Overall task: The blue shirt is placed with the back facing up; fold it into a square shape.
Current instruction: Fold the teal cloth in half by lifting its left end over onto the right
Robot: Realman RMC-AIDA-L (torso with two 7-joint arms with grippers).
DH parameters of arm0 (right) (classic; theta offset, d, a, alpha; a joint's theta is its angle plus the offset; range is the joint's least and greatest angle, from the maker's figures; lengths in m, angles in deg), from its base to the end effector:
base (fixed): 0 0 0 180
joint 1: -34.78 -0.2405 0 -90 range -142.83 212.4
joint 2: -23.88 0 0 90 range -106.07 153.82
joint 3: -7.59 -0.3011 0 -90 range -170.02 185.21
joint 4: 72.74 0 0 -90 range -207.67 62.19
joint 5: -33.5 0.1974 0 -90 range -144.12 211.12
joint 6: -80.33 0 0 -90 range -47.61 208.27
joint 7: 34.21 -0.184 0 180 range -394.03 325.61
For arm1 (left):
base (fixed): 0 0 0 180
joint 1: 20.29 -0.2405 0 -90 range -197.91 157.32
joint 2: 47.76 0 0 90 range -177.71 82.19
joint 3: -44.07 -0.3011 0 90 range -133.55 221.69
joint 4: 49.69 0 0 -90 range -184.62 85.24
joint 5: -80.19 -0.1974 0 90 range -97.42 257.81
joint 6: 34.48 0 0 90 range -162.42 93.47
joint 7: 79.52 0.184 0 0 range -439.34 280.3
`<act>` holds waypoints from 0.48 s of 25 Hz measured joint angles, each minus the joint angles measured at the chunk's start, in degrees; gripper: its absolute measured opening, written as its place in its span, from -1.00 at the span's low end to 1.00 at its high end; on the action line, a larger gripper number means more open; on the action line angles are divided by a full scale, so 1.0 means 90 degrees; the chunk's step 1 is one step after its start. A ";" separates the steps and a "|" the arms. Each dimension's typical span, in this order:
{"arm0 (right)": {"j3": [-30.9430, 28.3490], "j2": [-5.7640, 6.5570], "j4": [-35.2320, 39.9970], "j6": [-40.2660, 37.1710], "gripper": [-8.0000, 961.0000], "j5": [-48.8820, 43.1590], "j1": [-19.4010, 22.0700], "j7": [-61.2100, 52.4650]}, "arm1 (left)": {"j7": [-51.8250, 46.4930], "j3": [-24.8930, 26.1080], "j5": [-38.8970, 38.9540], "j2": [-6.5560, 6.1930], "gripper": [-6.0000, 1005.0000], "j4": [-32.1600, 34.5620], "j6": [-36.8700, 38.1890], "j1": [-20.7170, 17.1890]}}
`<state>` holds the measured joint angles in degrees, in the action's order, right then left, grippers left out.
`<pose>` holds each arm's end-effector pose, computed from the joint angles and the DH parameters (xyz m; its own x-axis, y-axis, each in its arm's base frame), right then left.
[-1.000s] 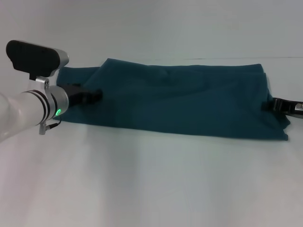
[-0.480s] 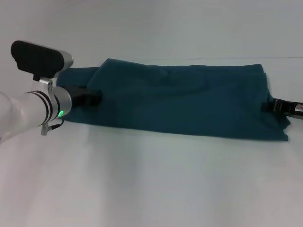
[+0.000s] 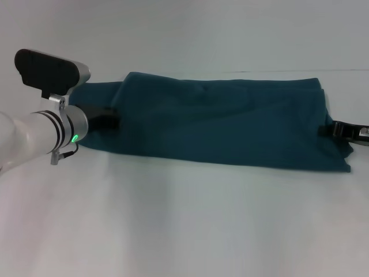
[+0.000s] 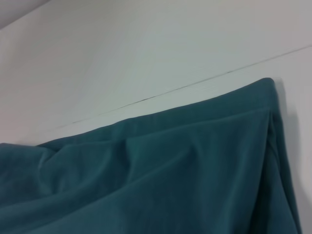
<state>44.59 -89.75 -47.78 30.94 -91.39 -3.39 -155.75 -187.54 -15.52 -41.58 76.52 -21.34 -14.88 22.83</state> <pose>0.3626 0.4484 -0.0272 0.2722 -0.7461 -0.6076 -0.9511 -0.1129 -0.2875 -0.2947 0.4866 -0.0973 0.7393 0.5416 0.4003 0.6294 -0.3442 -0.6967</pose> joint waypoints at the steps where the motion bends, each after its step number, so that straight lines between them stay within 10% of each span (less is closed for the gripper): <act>1: 0.0000 0.0000 0.0000 0.0000 -0.96 0.0000 -0.0003 0.0000 | 0.0000 -0.0001 -0.0001 0.0000 -0.92 0.0002 0.0001 0.0000; 12: -0.0007 0.0000 0.0000 0.0004 -0.96 0.0000 -0.0007 0.0010 | 0.0010 -0.0020 -0.0004 -0.0010 -0.95 0.0052 -0.0045 0.0012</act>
<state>44.53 -89.75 -47.78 30.98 -91.39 -3.45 -155.66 -187.45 -15.70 -41.62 76.43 -20.88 -15.29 22.93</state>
